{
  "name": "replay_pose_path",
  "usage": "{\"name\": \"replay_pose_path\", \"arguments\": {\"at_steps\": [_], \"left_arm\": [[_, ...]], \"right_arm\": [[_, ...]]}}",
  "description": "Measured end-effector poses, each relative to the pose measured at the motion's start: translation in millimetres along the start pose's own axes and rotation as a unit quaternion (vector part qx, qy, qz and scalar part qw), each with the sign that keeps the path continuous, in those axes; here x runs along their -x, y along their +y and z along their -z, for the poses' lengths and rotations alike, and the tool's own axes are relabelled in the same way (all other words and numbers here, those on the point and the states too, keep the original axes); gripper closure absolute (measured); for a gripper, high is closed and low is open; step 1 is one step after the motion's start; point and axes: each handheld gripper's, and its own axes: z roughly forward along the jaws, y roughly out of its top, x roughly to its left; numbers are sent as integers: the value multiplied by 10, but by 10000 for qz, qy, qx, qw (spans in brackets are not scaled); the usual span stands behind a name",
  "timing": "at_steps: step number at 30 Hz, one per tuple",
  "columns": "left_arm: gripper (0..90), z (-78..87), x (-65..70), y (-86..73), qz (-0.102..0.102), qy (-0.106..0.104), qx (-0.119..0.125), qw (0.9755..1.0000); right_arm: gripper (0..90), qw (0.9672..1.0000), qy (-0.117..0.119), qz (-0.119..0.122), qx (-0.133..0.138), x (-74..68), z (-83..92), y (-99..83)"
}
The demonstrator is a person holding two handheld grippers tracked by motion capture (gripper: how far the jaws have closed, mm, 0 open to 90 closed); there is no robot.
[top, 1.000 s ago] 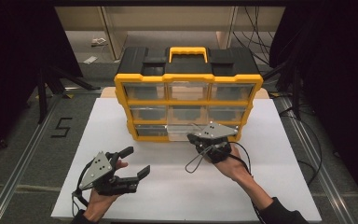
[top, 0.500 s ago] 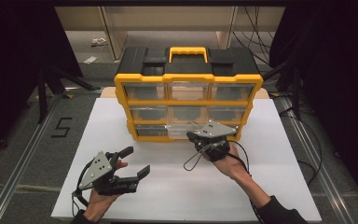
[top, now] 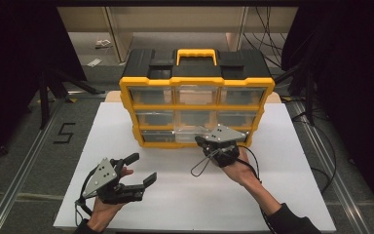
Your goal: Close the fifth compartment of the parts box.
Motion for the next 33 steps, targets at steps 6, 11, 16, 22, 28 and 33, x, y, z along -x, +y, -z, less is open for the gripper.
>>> {"name": "replay_pose_path", "arguments": {"at_steps": [6, 11, 16, 22, 28, 33], "left_arm": [[153, 0, 3, 1, -6, -3, 3, 10000], [153, 3, 1, 2, -10, 9, 7, 10000], [153, 1, 0, 4, -4, 10, 9, 10000], [153, 1, 2, 4, -9, 9, 9, 10000], [153, 0, 5, 3, -29, 14, 6, 10000], [153, -7, -1, 1, -11, 22, -11, 10000]], "right_arm": [[900, 10000, -52, -2, 15, 19, -26, 0], [900, 10000, -78, -5, 20, 27, -36, -1], [900, 9999, -121, 3, 40, 43, -57, 5], [900, 9998, -179, -9, 69, 62, -76, 12], [900, 9997, -219, -23, 108, 74, -88, 27], [900, 9997, -213, -33, 133, 83, -98, 39]]}}
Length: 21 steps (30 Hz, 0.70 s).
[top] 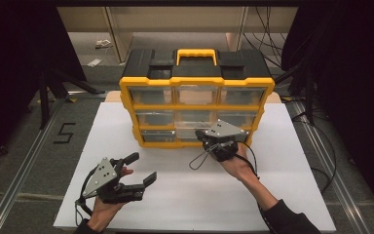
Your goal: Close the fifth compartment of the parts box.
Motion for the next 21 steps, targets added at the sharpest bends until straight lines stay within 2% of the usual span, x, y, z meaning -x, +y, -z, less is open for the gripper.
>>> {"name": "replay_pose_path", "arguments": {"at_steps": [21], "left_arm": [[153, 2, 5, -1, -11, 1, -3, 10000]], "right_arm": [[900, 9999, -113, -17, 26, 22, -73, 37]]}}
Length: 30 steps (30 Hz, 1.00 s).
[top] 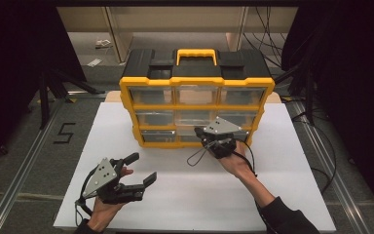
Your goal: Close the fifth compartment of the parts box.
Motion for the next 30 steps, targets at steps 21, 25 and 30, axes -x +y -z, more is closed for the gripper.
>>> {"name": "replay_pose_path", "arguments": {"at_steps": [21, 25, 30], "left_arm": [[153, -1, 6, 1, -22, -4, -2, 10000], [153, 0, 8, 2, -26, -5, 1, 10000], [153, 0, 8, 1, -25, -7, 2, 10000]], "right_arm": [[900, 10000, -79, -43, -11, 52, -48, 6], [900, 9999, -98, -46, -14, 58, -57, 8], [900, 9999, -114, -45, -16, 64, -67, 11]]}}
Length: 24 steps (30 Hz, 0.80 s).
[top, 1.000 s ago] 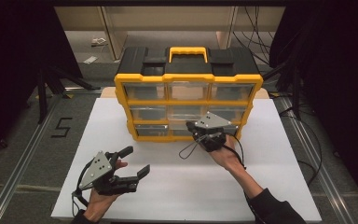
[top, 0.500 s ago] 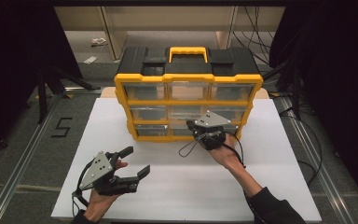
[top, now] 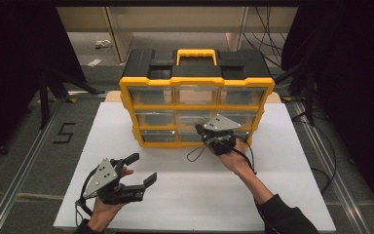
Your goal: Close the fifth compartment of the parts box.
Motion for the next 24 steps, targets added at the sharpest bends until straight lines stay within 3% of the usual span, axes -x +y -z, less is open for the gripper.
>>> {"name": "replay_pose_path", "arguments": {"at_steps": [24], "left_arm": [[153, -1, 5, -3, -14, 3, -14, 10000]], "right_arm": [[900, 10000, -72, -11, 6, 25, -41, 7]]}}
